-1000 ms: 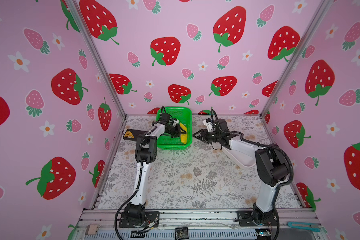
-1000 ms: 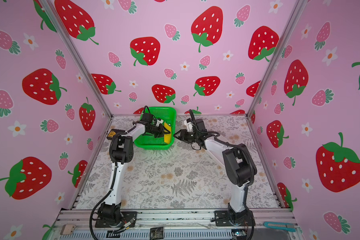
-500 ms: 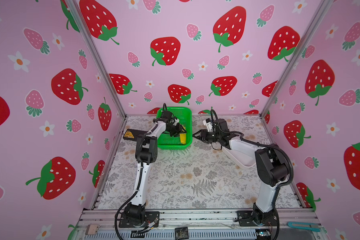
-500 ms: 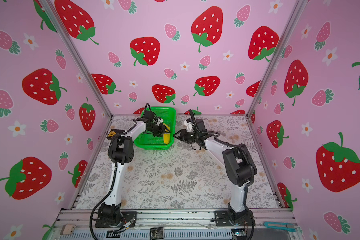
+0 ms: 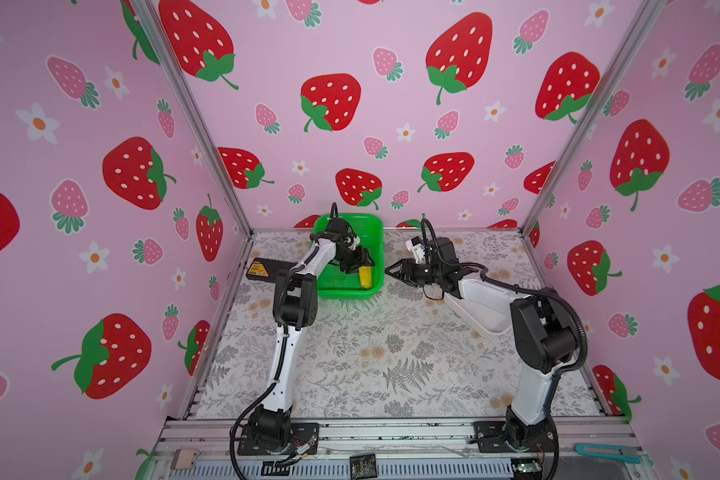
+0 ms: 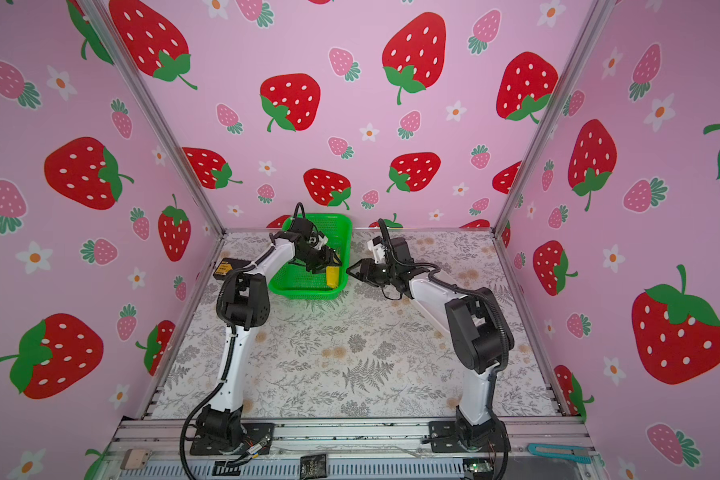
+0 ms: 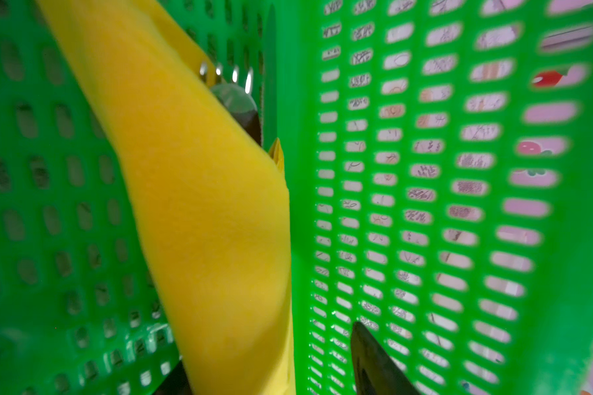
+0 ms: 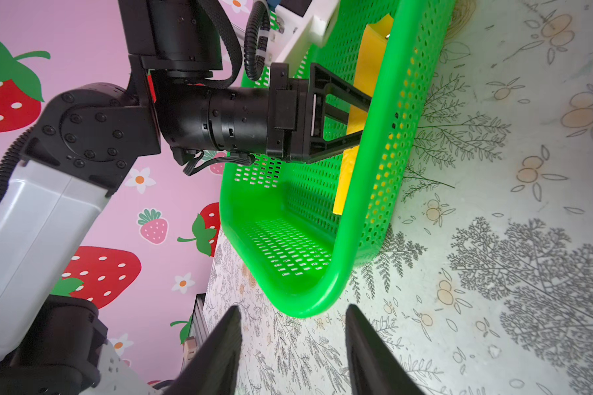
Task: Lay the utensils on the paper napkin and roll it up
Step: 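Lower the yellow bundle into the green basket with the left gripper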
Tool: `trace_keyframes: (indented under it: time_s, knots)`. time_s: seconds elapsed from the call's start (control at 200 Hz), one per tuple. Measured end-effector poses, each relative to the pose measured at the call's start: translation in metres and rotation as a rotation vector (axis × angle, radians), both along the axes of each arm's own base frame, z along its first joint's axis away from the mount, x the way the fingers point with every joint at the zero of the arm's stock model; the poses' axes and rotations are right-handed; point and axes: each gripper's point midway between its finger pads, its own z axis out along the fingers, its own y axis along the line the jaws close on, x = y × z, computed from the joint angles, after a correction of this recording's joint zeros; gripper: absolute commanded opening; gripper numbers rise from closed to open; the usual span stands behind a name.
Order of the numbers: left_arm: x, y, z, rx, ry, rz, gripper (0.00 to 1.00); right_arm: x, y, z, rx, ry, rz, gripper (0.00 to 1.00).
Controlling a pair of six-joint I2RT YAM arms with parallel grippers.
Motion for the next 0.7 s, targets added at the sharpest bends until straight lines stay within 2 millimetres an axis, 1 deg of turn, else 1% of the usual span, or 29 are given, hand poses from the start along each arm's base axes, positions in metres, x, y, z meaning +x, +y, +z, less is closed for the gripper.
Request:
trace_keyframes:
  time_s: [0.07,0.125,0.445,0.49,0.545,0.64,0.7]
  knots:
    - [0.0,0.004,0.002,0.02,-0.005,0.007,0.72,0.0,0.0,0.003,0.003,-0.004,0.001,0.51]
    - [0.001,0.009,0.004,0.04,-0.012,0.014,0.76,-0.001,0.0,0.005,0.006,-0.008,0.001,0.51]
    - [0.002,0.025,0.006,0.127,-0.036,0.044,0.76,-0.002,-0.001,0.009,0.01,-0.014,0.003,0.51]
    - [-0.001,0.029,0.009,0.144,-0.037,0.053,0.75,-0.003,-0.001,0.009,0.01,-0.013,0.003,0.51]
    - [-0.005,0.033,0.016,0.159,-0.043,0.063,0.71,-0.003,-0.001,0.009,0.01,-0.013,0.003,0.51]
    - [0.0,0.037,0.033,0.159,-0.084,0.081,0.61,-0.003,-0.001,0.008,0.009,-0.012,0.003,0.51]
    - [0.003,0.036,0.038,0.15,-0.097,0.088,0.55,-0.003,-0.001,0.008,0.009,-0.012,0.003,0.51]
